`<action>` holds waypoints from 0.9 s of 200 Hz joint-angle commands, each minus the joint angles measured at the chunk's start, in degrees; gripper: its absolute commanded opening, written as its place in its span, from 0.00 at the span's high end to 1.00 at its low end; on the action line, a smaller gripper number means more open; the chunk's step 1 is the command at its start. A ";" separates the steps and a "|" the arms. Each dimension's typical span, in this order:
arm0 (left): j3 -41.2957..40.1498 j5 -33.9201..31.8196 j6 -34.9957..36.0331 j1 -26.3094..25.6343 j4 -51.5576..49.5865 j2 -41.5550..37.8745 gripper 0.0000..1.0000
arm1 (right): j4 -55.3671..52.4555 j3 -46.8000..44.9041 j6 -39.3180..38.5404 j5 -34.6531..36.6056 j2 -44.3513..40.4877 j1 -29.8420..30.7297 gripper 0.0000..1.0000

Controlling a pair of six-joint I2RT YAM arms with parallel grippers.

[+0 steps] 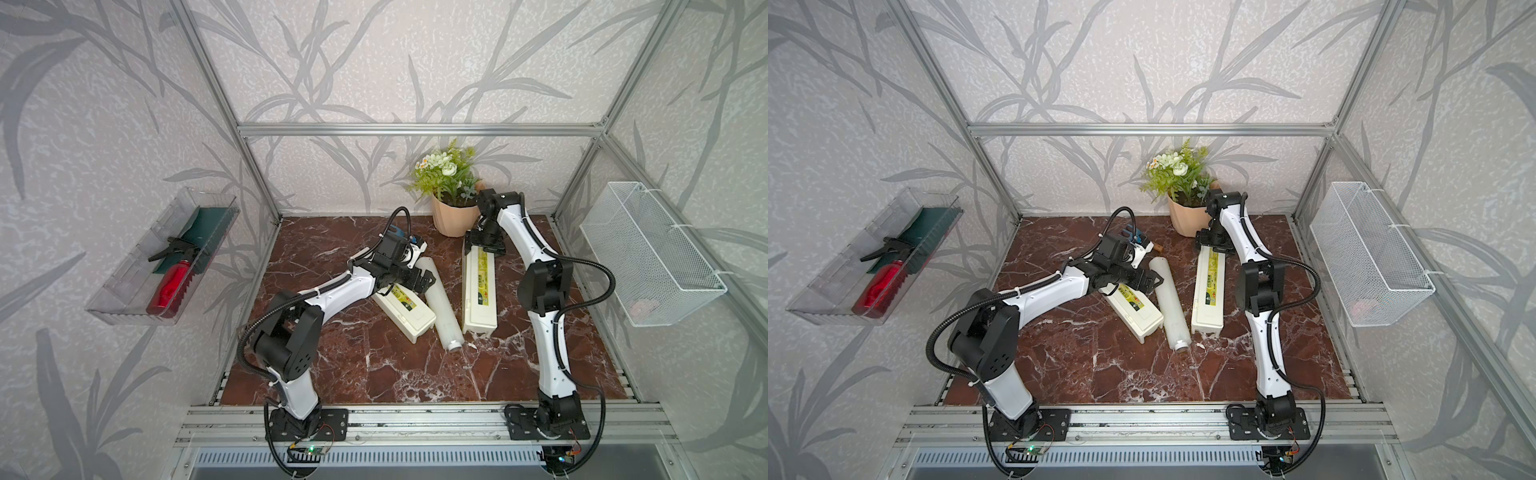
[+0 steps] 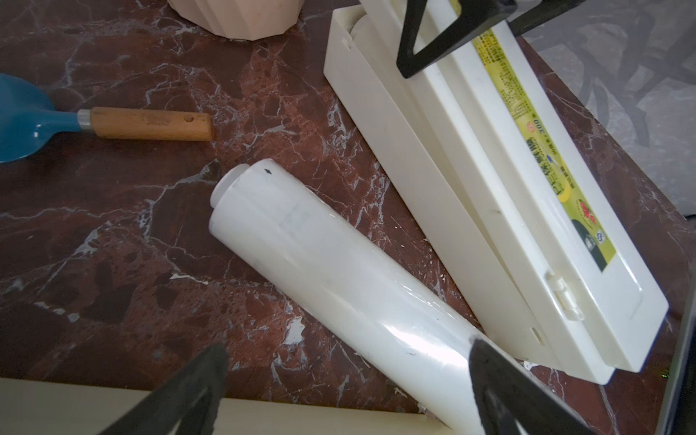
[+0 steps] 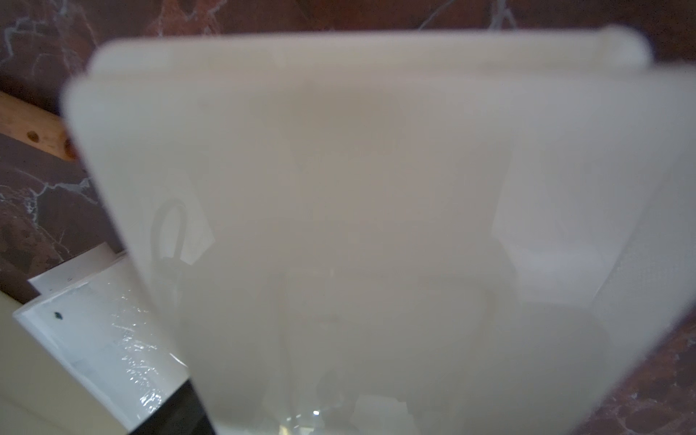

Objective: Put plastic wrap rolls into dispensers
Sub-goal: Close the lid on the plastic wrap cutting box.

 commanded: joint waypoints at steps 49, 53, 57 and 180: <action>1.35 11.20 4.38 -4.87 3.08 1.30 0.01 | 4.66 -1.71 1.20 0.52 1.63 -0.21 0.34; 1.38 11.27 4.36 -5.27 3.52 1.60 0.01 | 4.81 -1.88 1.14 0.58 1.64 -0.21 0.34; 1.39 11.38 4.26 -5.61 4.03 1.84 0.01 | 5.06 -2.20 1.07 0.58 1.61 -0.21 0.34; 7.27 10.62 -4.41 -11.72 10.32 12.35 0.01 | 8.97 -8.85 -2.37 -1.32 0.15 -0.34 0.32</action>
